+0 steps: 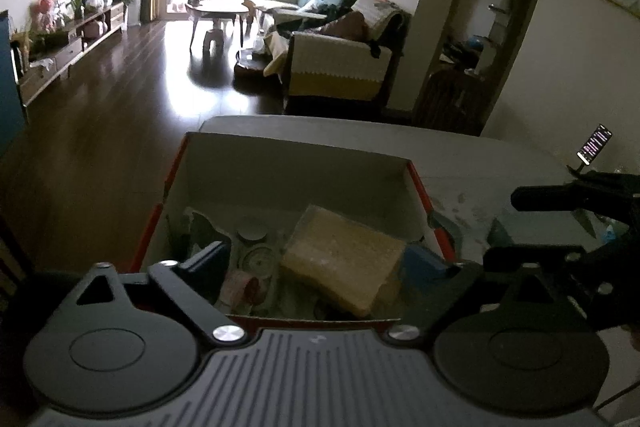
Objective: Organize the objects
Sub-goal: 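Withdraw both tools from the box back over the table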
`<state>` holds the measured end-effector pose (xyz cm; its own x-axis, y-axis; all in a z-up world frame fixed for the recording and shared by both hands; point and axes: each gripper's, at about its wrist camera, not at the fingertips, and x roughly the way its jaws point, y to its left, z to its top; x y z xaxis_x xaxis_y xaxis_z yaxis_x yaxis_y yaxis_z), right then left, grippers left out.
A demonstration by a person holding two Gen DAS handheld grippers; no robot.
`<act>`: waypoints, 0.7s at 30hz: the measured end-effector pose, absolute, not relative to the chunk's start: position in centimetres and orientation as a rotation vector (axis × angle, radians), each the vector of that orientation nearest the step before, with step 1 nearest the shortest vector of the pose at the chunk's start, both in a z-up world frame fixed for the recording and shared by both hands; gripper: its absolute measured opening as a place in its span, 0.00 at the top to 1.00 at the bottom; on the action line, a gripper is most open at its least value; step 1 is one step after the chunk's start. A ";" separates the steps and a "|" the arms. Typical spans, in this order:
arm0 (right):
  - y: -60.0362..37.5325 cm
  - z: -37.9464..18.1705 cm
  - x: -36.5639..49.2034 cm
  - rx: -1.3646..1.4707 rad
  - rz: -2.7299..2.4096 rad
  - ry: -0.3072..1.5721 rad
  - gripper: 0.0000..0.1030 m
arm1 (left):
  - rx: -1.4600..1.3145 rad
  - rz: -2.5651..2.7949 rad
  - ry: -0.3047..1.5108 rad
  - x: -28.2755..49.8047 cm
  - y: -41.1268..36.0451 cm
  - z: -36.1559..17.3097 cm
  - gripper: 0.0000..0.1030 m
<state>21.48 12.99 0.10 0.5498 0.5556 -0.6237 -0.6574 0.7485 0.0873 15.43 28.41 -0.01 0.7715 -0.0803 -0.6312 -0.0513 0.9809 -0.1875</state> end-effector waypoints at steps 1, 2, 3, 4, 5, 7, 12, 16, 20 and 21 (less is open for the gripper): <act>12.8 0.0 21.3 -0.154 0.721 0.674 0.20 | -0.196 -0.010 0.683 15.2 28.3 0.0 0.00; 12.7 -0.1 21.1 -0.150 0.720 0.670 0.20 | -0.194 -0.008 0.675 15.0 28.1 0.1 0.00; 12.6 -0.2 21.0 -0.149 0.720 0.665 0.20 | -0.191 -0.004 0.670 14.8 27.9 0.1 0.00; 12.5 -0.3 20.7 -0.147 0.722 0.659 0.19 | -0.186 0.002 0.667 14.6 27.8 0.0 0.00; 12.4 -0.3 20.6 -0.142 0.723 0.656 0.19 | -0.177 0.011 0.663 14.4 27.6 0.0 0.00; 12.2 -0.4 20.2 -0.131 0.727 0.650 0.19 | -0.157 0.028 0.652 14.0 27.2 0.1 0.00; 11.5 -0.6 19.2 -0.117 0.732 0.631 0.18 | -0.162 0.052 0.634 12.7 27.1 0.2 0.00; 11.1 -1.1 18.7 -0.112 0.719 0.617 0.18 | -0.175 0.115 0.618 12.2 27.1 -0.2 0.00; 11.0 -1.5 18.3 -0.100 0.708 0.630 0.18 | -0.189 0.134 0.624 11.8 27.2 -0.5 0.00; 10.9 -1.6 18.2 -0.099 0.707 0.632 0.18 | -0.192 0.135 0.623 11.7 27.3 -0.5 0.00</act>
<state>18.24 10.94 -1.64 0.5833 0.5758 -0.5729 -0.6336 0.7639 0.1226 11.73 27.25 -0.51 0.8045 0.0674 -0.5901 -0.1828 0.9734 -0.1380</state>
